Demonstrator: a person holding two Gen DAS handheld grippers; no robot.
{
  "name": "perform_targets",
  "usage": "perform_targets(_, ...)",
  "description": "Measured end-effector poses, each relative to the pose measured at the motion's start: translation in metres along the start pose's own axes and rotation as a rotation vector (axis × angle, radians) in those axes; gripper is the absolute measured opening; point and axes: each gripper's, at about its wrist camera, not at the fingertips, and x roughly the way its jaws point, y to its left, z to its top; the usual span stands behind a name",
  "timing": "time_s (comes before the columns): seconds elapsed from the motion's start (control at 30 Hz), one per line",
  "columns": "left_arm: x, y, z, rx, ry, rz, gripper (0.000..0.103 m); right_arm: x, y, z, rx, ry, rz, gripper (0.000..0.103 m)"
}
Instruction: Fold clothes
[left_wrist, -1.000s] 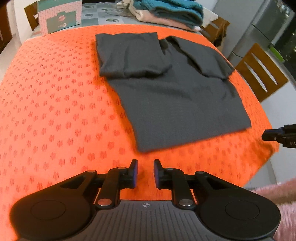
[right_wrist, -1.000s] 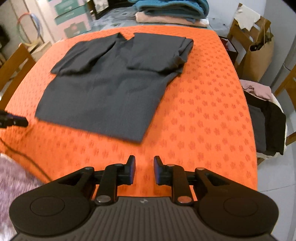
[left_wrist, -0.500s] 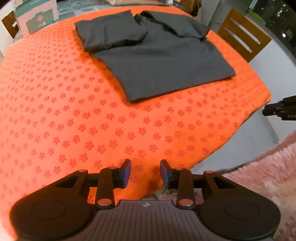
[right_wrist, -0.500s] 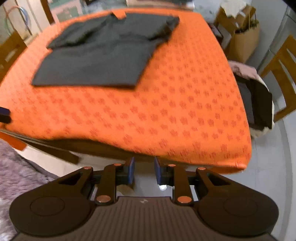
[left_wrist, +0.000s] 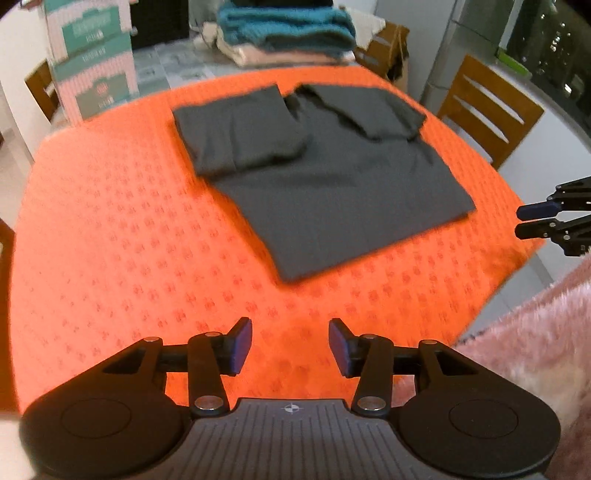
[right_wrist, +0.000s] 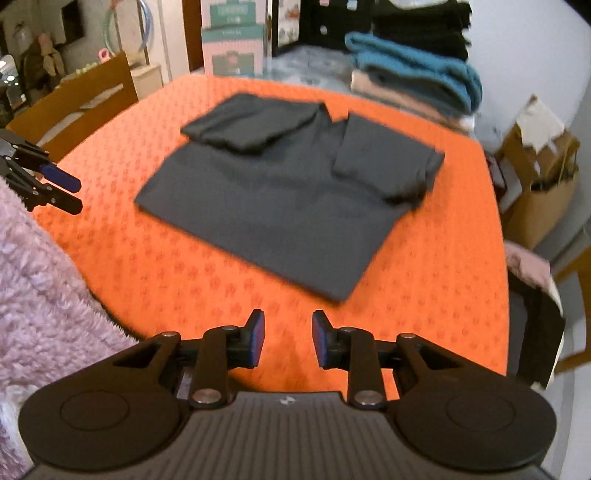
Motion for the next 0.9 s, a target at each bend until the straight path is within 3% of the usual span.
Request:
perform_targets(0.2,0.008,0.008,0.025,0.011,-0.051,0.039,0.054,0.011,-0.023,0.033,-0.109,-0.038,-0.008,0.034)
perform_targets(0.27,0.017,0.01,0.029,0.015,-0.039,0.042,0.054,0.018,-0.031,0.038,-0.147,-0.036,0.009,0.039)
perform_targets(0.4,0.039,0.006,0.032,0.071,0.002,0.041,0.056,0.046,-0.04,0.043,-0.281,0.018,0.048,0.039)
perform_targets(0.53,0.057,0.0,0.032,0.125,0.056,-0.006,0.056,0.068,-0.029,0.038,-0.432,0.082,0.08,0.039)
perform_targets(0.9,0.087,0.003,0.03,0.056,0.129,-0.106,0.053,0.076,0.002,-0.001,-0.758,0.105,0.026,0.041)
